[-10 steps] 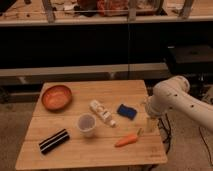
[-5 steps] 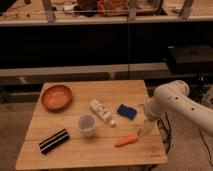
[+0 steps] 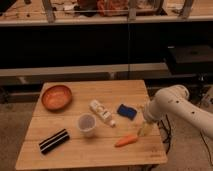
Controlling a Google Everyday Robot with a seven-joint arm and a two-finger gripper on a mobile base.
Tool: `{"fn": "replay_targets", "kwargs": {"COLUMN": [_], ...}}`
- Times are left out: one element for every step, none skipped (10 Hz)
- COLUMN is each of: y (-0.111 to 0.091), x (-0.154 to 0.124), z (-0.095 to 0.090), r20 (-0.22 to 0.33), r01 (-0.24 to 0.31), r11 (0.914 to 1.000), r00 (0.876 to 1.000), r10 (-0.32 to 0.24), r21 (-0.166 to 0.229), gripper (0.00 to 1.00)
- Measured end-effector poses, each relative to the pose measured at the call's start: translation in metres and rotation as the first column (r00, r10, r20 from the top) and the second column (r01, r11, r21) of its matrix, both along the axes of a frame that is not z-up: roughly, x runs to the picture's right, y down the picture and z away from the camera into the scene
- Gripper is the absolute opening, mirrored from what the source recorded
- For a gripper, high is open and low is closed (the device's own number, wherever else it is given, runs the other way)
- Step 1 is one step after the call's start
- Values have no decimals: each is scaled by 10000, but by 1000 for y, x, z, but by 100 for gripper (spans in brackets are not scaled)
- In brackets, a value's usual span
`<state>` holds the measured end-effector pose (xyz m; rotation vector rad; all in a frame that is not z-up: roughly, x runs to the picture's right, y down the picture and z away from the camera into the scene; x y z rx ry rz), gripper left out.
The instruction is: Place the pepper on the white sponge
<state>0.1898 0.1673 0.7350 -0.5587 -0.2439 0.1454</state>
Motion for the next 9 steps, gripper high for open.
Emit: {"fn": "replay_targets", "kwargs": {"y": [3,7,10,13,15,19,23,26,28], "x": [-2,-3,-5,-6,-8,-9,-9,-10,-12], "z": [1,2,3,5,6,7,9,11,12], "r20": [31,73,128,183,212,246,266,291,334], "r01": [-137,-272,-426,-560,-673,-814,-967,-1098,-1197], "r11": [9999,9996,9991,9984,9977,9966,9952,9938,9926], "r00": [9999,9996,9990,9983,9975,9964,9949,9935,9922], "r10": [137,273,426,561,675,816,970,1103,1203], "r21": [-20,-32,-48,-63,-71,-95,-137,-181,-207], "gripper": [80,80,80,80,80,80,80,80,80]}}
